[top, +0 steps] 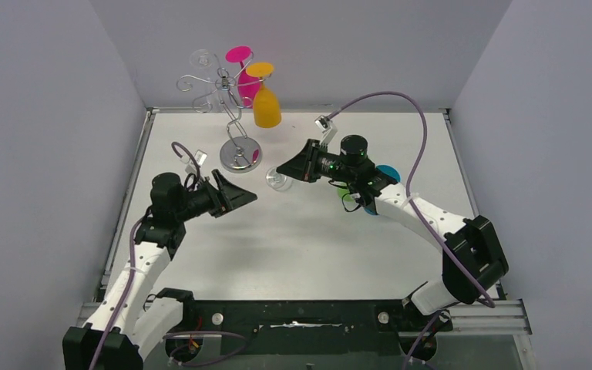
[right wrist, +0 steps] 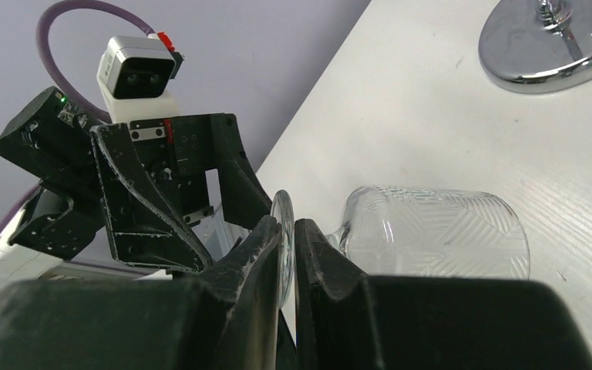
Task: Take the wine glass off the wine glass rack
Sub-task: Place the wine glass at the center of the board.
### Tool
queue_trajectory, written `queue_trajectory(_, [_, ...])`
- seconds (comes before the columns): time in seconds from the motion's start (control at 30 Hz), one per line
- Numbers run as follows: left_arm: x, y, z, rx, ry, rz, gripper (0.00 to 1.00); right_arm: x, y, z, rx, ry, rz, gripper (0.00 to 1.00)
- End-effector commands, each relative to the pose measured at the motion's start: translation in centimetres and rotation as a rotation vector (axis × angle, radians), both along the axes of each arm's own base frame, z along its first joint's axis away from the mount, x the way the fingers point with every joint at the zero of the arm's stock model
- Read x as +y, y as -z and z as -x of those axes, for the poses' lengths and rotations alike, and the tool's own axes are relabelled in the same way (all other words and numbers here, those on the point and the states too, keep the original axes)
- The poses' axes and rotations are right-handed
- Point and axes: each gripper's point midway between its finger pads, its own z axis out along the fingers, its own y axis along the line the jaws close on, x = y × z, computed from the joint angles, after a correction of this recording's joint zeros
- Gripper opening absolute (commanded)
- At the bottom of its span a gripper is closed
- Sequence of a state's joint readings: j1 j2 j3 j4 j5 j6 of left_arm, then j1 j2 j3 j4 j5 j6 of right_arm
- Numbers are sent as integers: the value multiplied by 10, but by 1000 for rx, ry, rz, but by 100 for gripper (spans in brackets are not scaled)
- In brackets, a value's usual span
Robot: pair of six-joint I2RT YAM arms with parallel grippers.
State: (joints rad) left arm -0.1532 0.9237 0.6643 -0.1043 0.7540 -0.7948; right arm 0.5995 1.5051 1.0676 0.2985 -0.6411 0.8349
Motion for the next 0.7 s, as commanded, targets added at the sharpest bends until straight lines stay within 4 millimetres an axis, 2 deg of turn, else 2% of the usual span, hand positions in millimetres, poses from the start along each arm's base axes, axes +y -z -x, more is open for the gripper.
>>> queue_trajectory(0.0, [-1, -49, -9, -140, -89, 228, 70, -12, -39, 0, -160, 49, -66, 0])
queue_trajectory(0.1, [-9, -58, -2, -166, -29, 299, 70, -13, -35, 3, -146, 45, -67, 0])
queue_trajectory(0.17, [-22, -64, 9, -192, 76, 329, 70, -11, -35, 7, -144, 30, -84, 0])
queue_trajectory(0.23, [-39, -64, 17, -194, 166, 325, 69, -10, -37, 12, -153, 11, -110, 0])
queue_trajectory(0.33, [-57, -51, 20, -134, 218, 314, 61, -9, -39, 17, -163, -9, -136, 0])
queue_trajectory(0.67, [-62, -39, 10, -85, 152, 391, 54, -10, -47, 32, -180, -52, -177, 0])
